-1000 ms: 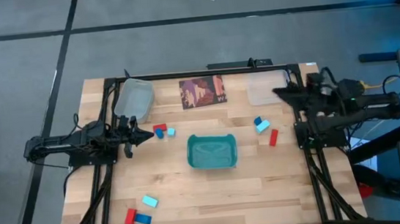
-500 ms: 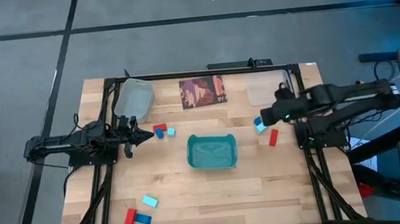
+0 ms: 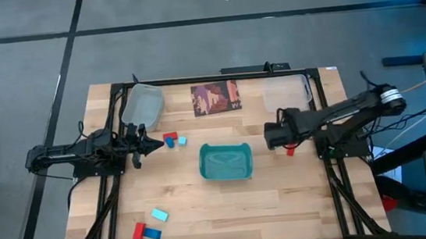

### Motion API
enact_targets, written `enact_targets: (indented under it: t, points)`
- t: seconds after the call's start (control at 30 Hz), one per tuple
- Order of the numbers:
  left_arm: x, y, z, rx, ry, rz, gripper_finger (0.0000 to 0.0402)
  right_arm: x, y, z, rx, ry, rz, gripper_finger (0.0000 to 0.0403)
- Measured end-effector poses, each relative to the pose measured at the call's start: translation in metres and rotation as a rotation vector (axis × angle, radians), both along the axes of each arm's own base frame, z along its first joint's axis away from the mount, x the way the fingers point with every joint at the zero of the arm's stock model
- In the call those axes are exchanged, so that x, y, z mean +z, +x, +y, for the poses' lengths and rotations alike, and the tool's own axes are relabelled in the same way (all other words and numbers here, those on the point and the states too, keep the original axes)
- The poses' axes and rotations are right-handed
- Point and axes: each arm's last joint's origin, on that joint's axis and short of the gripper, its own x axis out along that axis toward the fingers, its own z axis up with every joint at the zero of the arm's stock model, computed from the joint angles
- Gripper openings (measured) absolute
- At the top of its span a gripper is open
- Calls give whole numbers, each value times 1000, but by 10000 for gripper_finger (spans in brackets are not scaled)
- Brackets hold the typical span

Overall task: Sort & place blocks by color
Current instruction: Put the top rectangular blue green block into the transparent bin

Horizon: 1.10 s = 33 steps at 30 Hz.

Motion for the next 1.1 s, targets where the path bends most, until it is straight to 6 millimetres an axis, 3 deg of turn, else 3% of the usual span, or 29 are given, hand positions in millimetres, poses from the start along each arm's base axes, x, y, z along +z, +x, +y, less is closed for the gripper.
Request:
enact_targets:
  t: [0.37, 0.63, 0.93, 1.1]
  points:
    - [0, 0, 0, 0, 0, 0, 0, -50, -6, -18, -218, 3, -245, 223]
    - [0, 0, 0, 0, 0, 0, 0, -51, -9, -21, -239, 5, -199, 223]
    - [0, 0, 0, 0, 0, 0, 0, -29, -6, -23, -234, -42, -133, 216]
    - [0, 0, 0, 0, 0, 0, 0, -40, -13, -25, -283, -10, -92, 216]
